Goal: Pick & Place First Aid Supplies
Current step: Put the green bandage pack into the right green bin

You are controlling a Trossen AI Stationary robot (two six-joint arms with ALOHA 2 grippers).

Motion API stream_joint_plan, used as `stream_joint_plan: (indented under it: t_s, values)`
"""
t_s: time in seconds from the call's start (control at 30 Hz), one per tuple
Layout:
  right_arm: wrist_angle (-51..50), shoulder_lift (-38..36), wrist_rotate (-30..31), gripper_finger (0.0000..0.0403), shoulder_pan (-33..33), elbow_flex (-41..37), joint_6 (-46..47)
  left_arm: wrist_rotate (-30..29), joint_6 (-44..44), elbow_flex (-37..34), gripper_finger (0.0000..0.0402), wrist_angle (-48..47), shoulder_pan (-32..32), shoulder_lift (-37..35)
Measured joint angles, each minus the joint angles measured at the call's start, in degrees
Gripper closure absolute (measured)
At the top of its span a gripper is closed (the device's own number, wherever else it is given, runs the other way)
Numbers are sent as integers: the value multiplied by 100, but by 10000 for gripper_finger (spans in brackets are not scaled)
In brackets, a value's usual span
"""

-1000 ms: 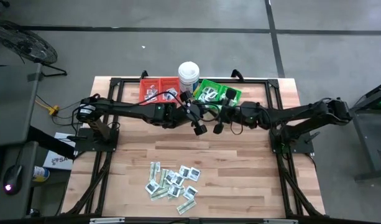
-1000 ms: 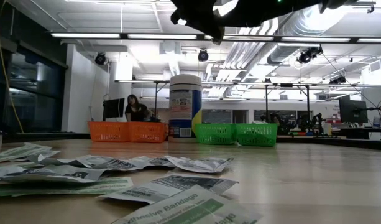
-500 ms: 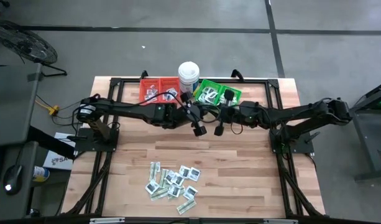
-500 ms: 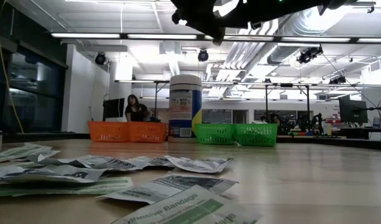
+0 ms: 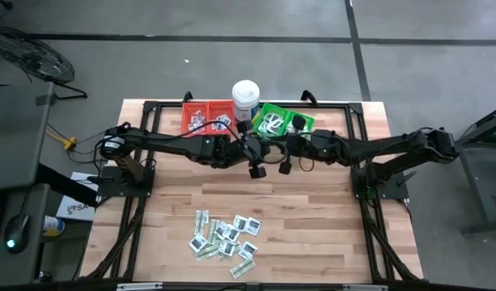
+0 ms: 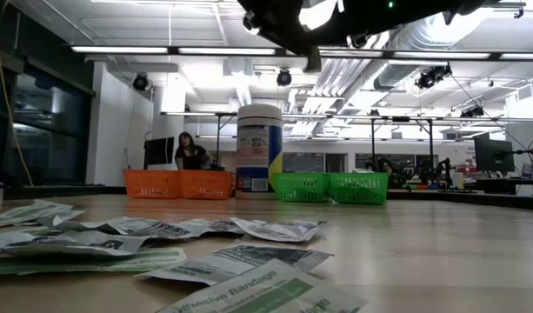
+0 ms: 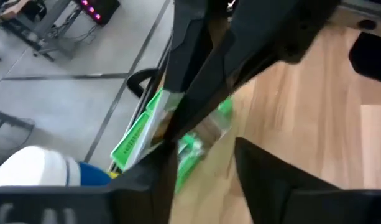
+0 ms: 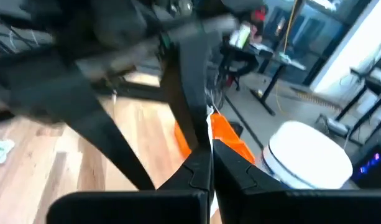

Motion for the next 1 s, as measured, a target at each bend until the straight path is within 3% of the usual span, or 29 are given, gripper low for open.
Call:
stream_joint_plan:
  t_s: [0.2,0.37,0.6,0.73,1.0]
  values:
    - [-510,-148,-113,403,-364,-2,353,-606,-203,2,214,-975,4,-361]
    - [-1084,-370,-332,403,-849,-9,936,-897,-191,18,224,-1602,7,-748]
    - [-2295,-488,-672,403,-1723,-13,1673,-1210,-593,-111,248,-3226,7,-1163]
    - [-2587,-509,-1051,403,-2165,-7,1901,-1277,-766,-796,257,-3132,7,-1637]
    - [-3159,-480,-1666,403,-3071,-7,2547,-1010,-858,-2934,259,-1293,9,-2998]
